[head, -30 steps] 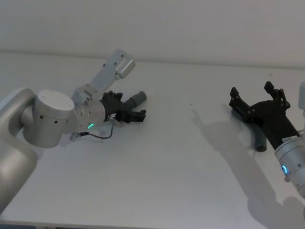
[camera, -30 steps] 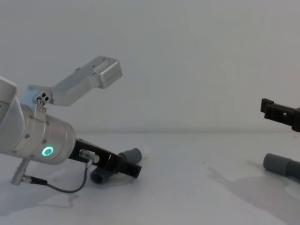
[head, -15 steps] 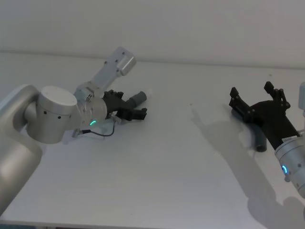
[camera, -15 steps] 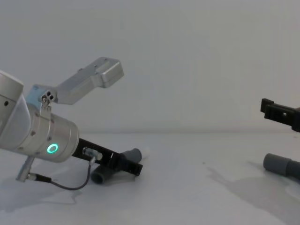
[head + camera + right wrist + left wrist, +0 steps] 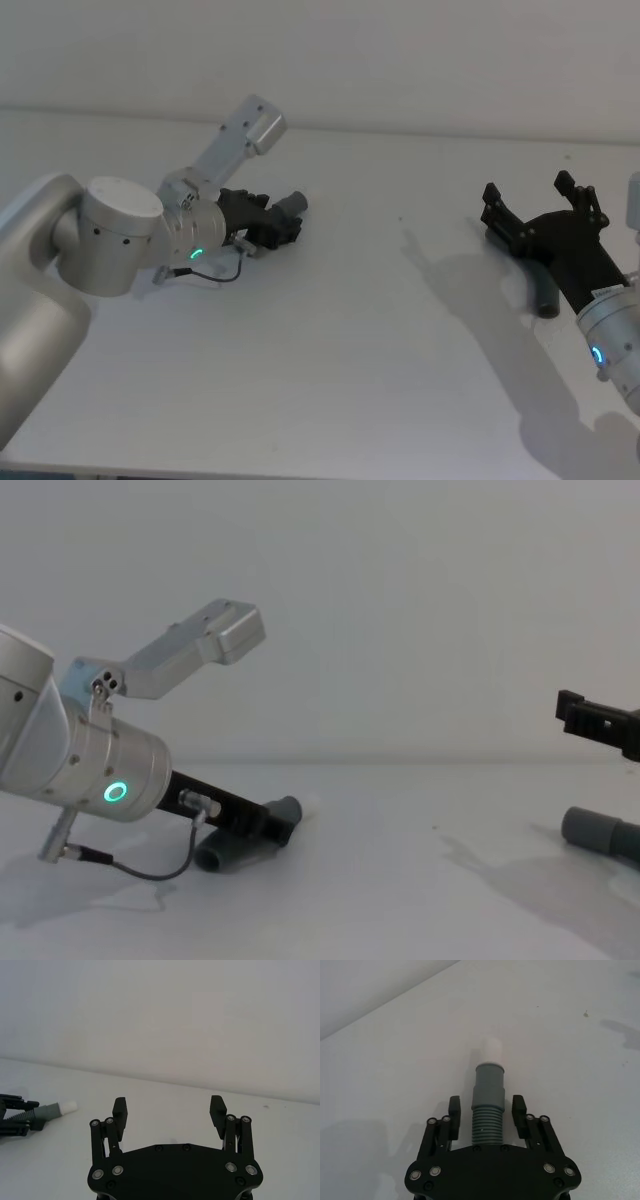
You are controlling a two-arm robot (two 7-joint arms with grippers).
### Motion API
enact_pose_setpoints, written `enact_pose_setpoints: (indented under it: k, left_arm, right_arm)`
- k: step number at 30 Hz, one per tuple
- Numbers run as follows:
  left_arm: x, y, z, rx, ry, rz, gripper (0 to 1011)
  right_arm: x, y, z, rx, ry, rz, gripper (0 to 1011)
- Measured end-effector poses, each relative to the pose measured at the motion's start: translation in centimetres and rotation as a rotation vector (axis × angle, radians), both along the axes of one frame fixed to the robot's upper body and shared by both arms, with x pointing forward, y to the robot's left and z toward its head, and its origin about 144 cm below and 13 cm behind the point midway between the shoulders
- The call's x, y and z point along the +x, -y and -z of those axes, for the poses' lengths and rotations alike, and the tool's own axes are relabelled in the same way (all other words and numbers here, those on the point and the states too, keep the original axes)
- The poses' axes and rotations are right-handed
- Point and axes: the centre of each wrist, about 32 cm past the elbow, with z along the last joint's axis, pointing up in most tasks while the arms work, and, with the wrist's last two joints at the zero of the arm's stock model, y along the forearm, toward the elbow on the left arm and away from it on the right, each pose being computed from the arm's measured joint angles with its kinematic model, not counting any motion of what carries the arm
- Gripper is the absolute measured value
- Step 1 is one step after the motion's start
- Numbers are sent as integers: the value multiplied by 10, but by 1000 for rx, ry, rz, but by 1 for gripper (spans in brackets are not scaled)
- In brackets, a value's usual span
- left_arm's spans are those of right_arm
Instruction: Use both hands to pick up one end of the pipe from the table, align the ends, and insert them.
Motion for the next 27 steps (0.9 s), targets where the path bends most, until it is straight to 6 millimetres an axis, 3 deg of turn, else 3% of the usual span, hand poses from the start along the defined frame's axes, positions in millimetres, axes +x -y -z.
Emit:
enact_pose_setpoints:
  k: [9, 27]
  left_arm:
    - [1, 0, 0, -1, 1, 2, 364]
    - [1, 1, -1, -2, 2, 3, 345]
  right_arm:
    - [0, 0, 0, 0, 0, 0, 1004]
    - [0, 0, 0, 0, -1, 0, 1004]
